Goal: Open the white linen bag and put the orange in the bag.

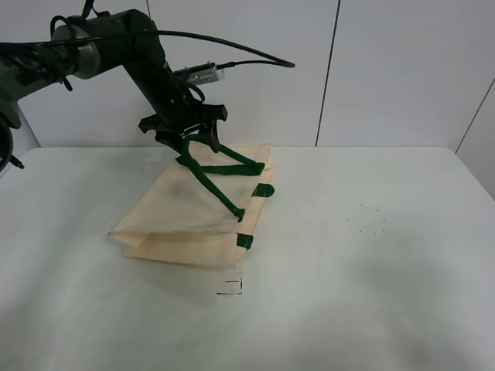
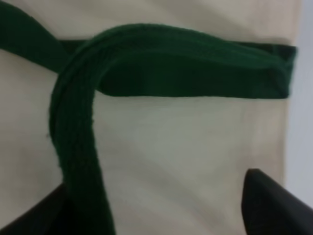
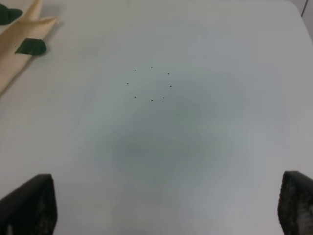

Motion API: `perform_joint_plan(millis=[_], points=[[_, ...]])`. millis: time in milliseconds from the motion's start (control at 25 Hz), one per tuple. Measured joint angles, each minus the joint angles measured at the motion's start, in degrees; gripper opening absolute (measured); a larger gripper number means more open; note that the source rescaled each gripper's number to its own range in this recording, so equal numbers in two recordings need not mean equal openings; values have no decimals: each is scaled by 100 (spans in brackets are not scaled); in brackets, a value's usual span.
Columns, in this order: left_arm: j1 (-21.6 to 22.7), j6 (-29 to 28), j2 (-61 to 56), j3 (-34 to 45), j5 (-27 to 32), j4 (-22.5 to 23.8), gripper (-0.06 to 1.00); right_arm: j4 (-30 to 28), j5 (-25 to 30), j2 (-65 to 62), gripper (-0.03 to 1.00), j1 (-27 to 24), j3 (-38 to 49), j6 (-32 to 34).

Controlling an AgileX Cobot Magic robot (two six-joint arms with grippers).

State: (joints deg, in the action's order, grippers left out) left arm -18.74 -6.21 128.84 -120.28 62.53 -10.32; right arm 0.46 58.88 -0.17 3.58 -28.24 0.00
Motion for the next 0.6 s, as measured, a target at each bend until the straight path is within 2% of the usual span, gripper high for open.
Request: perform_joint_plan(millis=[320,480,600], points=[[-6,-130,0,0,183,1141,91,0,0,0,100,0,0,0],[129,-150,0,0,183,1198,91,0,0,0,100,0,0,0],[441,-150,0,0,189,1210,91,0,0,0,100,0,0,0]])
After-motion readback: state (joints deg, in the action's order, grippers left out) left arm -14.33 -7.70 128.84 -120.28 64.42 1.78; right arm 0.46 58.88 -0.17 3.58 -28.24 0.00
